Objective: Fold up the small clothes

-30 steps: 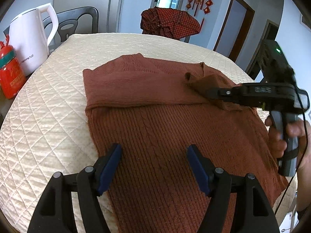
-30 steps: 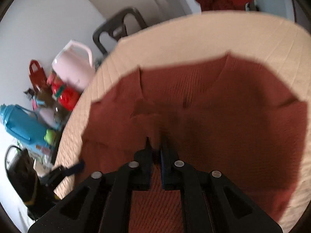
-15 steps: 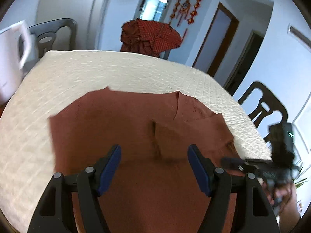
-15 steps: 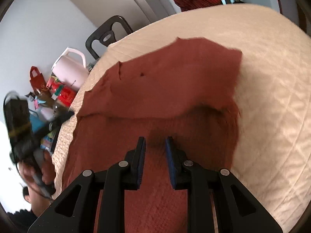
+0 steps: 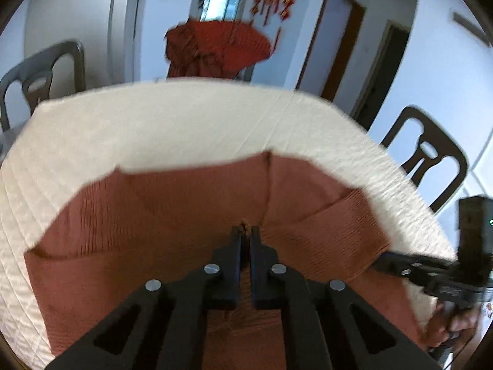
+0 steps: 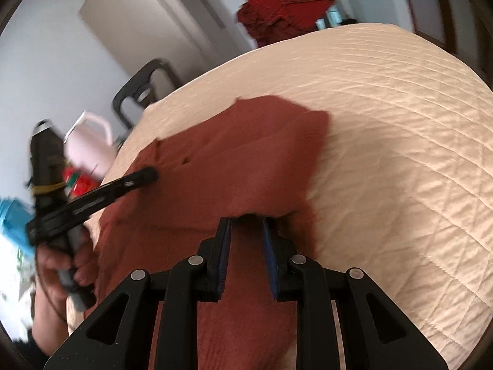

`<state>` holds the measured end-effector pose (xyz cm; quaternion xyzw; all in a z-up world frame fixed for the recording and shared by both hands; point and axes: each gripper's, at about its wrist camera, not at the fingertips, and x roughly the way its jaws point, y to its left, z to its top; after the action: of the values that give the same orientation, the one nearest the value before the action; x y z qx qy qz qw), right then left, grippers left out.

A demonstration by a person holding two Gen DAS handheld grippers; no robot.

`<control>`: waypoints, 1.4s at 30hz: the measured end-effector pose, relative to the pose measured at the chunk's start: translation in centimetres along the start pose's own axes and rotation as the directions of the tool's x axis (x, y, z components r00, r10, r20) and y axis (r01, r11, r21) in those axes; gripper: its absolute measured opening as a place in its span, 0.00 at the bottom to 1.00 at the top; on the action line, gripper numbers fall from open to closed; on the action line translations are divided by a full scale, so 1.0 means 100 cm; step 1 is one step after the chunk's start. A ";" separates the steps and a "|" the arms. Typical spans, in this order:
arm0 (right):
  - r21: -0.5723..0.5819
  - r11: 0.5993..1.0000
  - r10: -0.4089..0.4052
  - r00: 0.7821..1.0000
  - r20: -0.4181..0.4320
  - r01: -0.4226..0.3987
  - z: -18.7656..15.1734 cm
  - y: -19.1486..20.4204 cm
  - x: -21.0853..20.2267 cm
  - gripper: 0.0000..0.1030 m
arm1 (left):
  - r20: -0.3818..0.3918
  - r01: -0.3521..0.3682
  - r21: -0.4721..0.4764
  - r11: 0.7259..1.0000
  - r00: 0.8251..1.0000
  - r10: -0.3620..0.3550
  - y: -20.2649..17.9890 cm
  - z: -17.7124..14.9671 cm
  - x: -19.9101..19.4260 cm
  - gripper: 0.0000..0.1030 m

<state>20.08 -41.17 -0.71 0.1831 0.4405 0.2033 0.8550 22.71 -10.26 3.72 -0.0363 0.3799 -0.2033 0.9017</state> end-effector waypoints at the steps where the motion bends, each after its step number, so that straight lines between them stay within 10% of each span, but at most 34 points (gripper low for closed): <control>1: 0.016 1.000 0.001 1.000 0.015 -0.001 -0.001 -0.004 -0.003 0.21 | 0.032 0.016 -0.001 1.000 0.999 -0.016 -0.001 0.002 -0.007 0.06; 11: 0.022 0.999 -0.031 0.999 0.025 0.030 -0.004 -0.012 -0.011 0.19 | -0.108 -0.067 -0.102 0.992 0.993 0.056 0.035 -0.011 0.017 0.06; 23: -0.073 0.995 -0.066 0.994 0.087 0.072 0.014 0.008 -0.031 0.19 | -0.021 -0.065 -0.076 0.995 0.998 0.064 0.022 -0.004 -0.021 0.07; 28: -0.121 0.988 -0.101 0.995 -0.029 0.096 0.016 0.006 0.008 0.05 | -0.144 -0.040 -0.013 0.999 0.989 0.038 0.006 -0.024 0.009 0.08; 37: -0.145 0.984 -0.098 0.995 0.017 0.099 0.036 0.005 -0.005 0.00 | -0.090 -0.017 -0.001 1.000 0.996 0.016 0.003 -0.018 -0.008 0.08; 42: -0.118 0.986 -0.121 0.993 -0.006 0.119 0.061 -0.007 0.025 0.00 | -0.080 -0.078 0.016 0.997 0.994 0.079 -0.003 0.001 0.015 0.21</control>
<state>26.57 -41.30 0.55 0.1044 0.4434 0.1782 0.8722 23.64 -11.13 2.83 -0.0074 0.4157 -0.1713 0.8932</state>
